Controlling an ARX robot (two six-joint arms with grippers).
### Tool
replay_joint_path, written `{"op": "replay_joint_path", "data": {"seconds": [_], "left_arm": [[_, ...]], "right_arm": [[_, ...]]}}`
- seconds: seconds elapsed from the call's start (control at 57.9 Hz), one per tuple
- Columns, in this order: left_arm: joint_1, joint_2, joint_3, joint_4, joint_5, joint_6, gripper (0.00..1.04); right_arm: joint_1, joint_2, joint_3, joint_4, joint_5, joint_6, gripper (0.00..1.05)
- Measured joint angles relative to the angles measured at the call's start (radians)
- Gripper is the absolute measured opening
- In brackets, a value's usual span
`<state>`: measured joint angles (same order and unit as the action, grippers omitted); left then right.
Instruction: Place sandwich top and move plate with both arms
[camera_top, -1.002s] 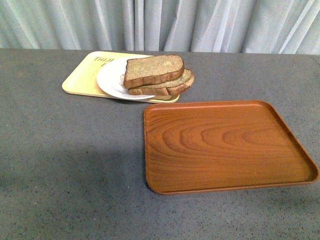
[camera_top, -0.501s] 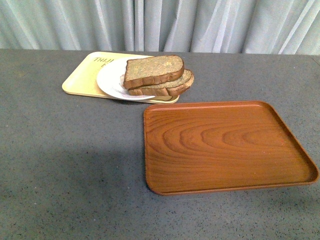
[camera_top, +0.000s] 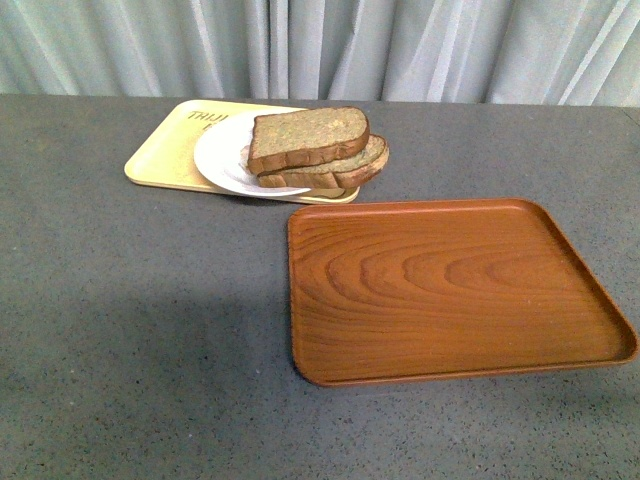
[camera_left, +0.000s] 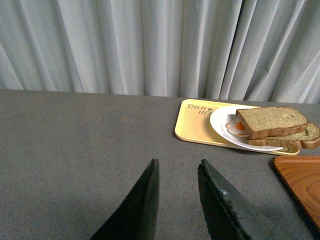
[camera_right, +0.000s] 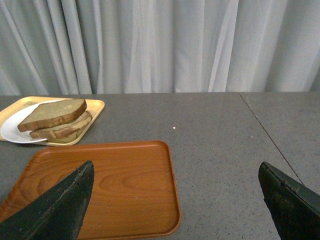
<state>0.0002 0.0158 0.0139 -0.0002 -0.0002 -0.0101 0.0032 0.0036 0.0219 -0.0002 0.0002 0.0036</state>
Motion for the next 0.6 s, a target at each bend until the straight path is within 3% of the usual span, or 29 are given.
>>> {"op": "replay_joint_path", "data": {"seconds": [0.104,0.311,0.605], "left_arm": [[0.0,0.0,0.0,0.0,0.0,0.0,0.47],[0.0,0.0,0.0,0.0,0.0,0.0,0.94],[0.0,0.0,0.0,0.0,0.0,0.002,0.96]], "right_arm": [[0.0,0.0,0.0,0.0,0.0,0.0,0.96],[0.0,0.0,0.0,0.0,0.0,0.0,0.96],[0.0,0.0,0.0,0.0,0.0,0.0,0.96]]}}
